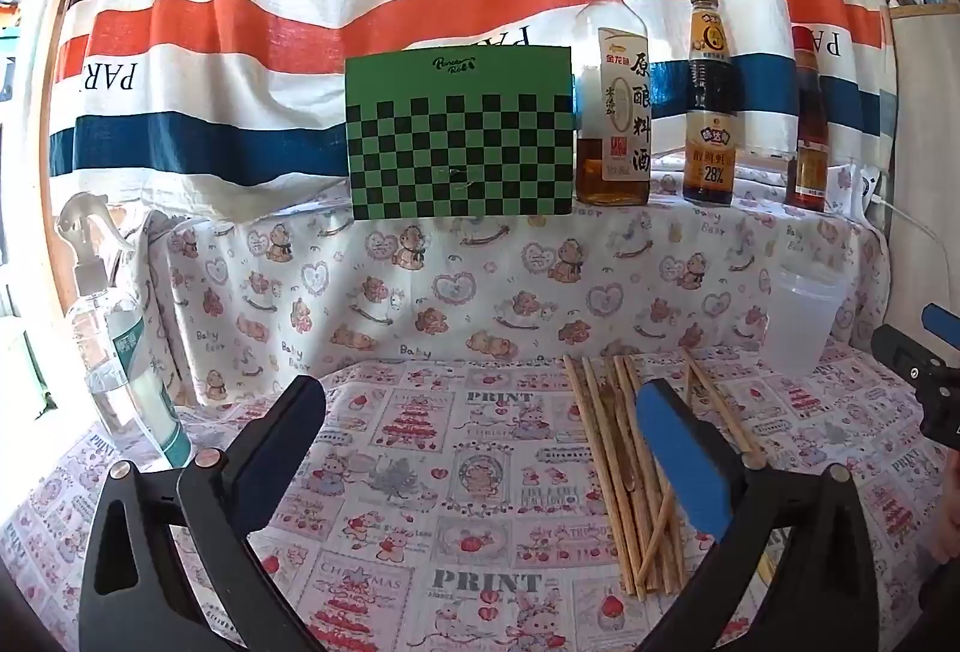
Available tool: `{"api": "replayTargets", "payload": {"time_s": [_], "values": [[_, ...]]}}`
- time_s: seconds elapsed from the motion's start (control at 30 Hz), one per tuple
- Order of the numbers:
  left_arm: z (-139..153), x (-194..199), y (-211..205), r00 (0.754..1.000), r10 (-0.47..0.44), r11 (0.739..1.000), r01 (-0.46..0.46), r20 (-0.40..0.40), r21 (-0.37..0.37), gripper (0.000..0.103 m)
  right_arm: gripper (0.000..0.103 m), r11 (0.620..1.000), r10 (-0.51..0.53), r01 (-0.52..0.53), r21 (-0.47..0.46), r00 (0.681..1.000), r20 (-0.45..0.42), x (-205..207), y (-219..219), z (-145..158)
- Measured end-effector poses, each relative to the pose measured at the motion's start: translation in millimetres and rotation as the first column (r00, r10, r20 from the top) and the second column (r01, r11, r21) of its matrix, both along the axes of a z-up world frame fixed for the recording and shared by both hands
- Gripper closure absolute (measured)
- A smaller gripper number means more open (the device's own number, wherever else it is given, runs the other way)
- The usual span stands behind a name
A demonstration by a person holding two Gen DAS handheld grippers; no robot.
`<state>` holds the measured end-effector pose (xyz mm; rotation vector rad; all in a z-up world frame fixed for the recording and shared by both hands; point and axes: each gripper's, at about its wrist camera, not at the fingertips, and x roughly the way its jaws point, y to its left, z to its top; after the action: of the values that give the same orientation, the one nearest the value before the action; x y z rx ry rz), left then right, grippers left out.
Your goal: Organize utensils
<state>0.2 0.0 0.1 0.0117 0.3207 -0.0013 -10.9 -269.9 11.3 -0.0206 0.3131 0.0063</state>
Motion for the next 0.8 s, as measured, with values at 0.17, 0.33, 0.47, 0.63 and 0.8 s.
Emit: {"api": "replayTargets", "payload": {"time_s": [0.17, 0.33, 0.47, 0.63, 0.8], "values": [[0.9, -2.9, -0.4, 1.000, 0.003, 1.000, -0.003, 0.017, 0.004, 0.000, 0.000, 0.999, -0.006, 0.007, -0.032, 1.000, 0.013, -0.5, -0.8, -0.3], [-6.1, -2.8, -6.1, 1.000, -0.006, 1.000, 0.006, 0.010, 0.005, 0.000, 0.000, 1.000, 0.003, -0.002, -0.030, 1.000, 0.009, 0.9, -2.4, -0.8], [-3.0, -3.3, -4.7, 1.000, -0.013, 1.000, 0.013, 0.016, 0.001, 0.000, 0.000, 1.000, -0.002, 0.002, -0.024, 1.000, 0.001, 0.7, 3.7, 0.2], [-2.3, -5.5, -6.2, 1.000, -0.020, 1.000, 0.020, 0.022, 0.001, 0.000, 0.000, 1.000, -0.003, 0.003, -0.018, 1.000, 0.003, 0.0, 2.2, 0.1], [-4.0, 3.5, -0.7, 0.999, -0.026, 0.999, 0.025, -0.041, -0.035, 0.000, 0.000, 1.000, -0.020, 0.020, -0.016, 1.000, 0.011, -2.1, 0.4, 0.4]]}}
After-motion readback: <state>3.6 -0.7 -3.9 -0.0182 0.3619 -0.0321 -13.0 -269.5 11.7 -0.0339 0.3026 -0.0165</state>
